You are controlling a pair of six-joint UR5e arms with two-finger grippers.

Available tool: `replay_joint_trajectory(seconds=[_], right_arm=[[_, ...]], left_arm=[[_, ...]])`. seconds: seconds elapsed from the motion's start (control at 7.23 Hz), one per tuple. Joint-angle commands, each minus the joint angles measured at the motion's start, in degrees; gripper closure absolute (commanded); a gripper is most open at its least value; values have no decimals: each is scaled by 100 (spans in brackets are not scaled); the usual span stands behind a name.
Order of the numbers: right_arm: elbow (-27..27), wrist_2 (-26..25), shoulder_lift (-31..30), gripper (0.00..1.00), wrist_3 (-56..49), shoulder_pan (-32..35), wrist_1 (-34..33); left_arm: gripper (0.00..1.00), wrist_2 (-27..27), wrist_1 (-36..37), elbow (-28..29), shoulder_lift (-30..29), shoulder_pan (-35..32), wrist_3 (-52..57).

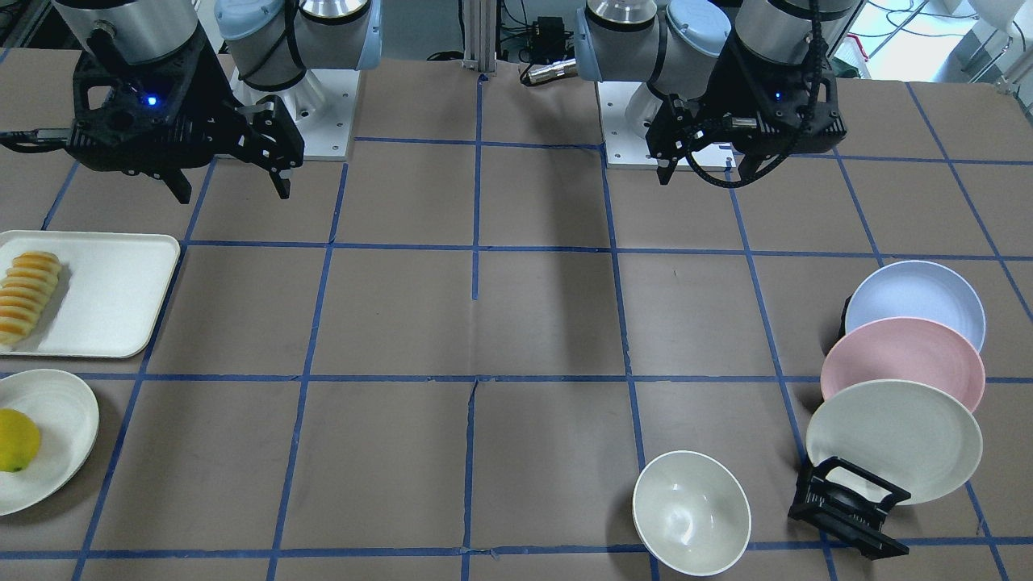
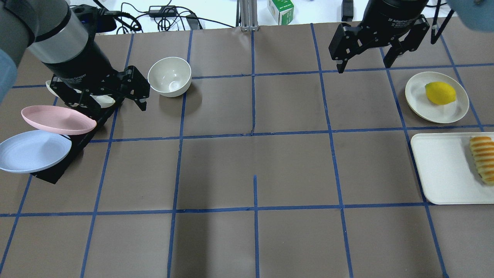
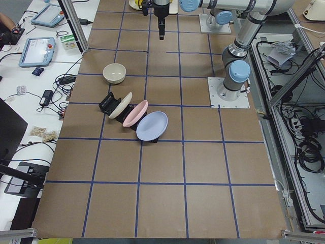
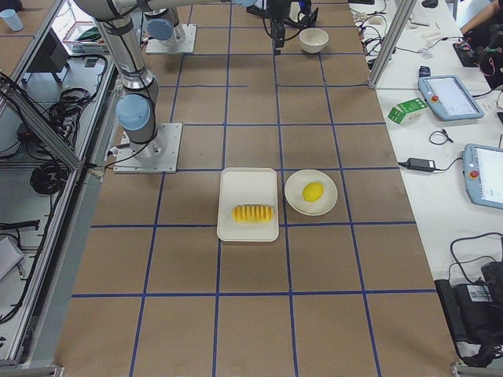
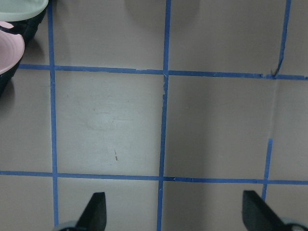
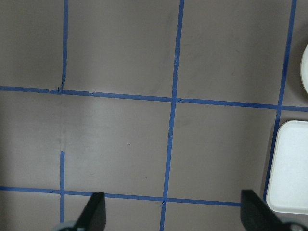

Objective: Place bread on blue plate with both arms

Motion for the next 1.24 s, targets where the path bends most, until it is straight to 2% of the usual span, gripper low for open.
replay_joint_trajectory(seconds=[0.0, 0.69, 1.11], right_arm=[[0, 0, 9, 0, -9, 0, 1], [0, -9, 17, 0, -9, 0, 10], [9, 0, 35, 0, 0, 0, 28]], left_arm=[[0, 71, 19, -16, 10, 5, 6], [0, 89, 71, 1, 1, 40, 32], [0, 27, 133, 80, -25, 592, 463]])
